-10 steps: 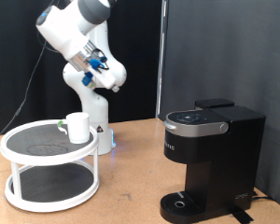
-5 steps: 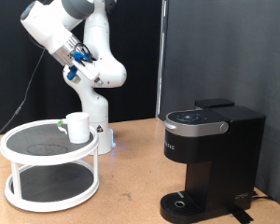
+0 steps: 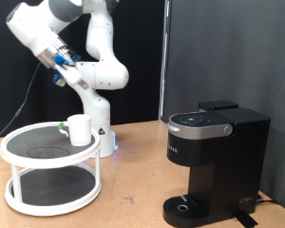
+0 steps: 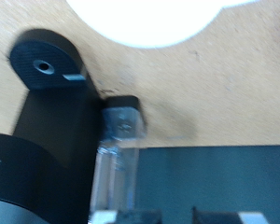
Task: Make a cup of coffee with the keurig machine
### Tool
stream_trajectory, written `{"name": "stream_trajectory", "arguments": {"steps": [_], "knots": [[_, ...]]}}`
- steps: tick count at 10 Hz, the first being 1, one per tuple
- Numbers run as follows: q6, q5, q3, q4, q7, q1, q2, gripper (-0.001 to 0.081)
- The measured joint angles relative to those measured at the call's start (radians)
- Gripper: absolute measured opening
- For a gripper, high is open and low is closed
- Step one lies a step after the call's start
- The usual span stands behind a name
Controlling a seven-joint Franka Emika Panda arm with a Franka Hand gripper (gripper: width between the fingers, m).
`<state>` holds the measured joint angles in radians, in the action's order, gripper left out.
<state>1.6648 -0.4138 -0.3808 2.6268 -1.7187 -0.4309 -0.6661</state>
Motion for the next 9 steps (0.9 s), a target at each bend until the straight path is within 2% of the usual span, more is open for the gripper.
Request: {"name": "stream_trajectory", "arguments": {"steps": [2, 4, 9], "knots": [[0.009, 0.007, -0.052, -0.017, 0.038, -0.029, 0.003, 0.0000], [-0.007, 0.043, -0.091, -0.041, 0.065, -0.033, 0.013, 0.0000], [0.003, 0.098, -0.118, -0.044, 0.120, -0.033, 0.063, 0.0000]]}}
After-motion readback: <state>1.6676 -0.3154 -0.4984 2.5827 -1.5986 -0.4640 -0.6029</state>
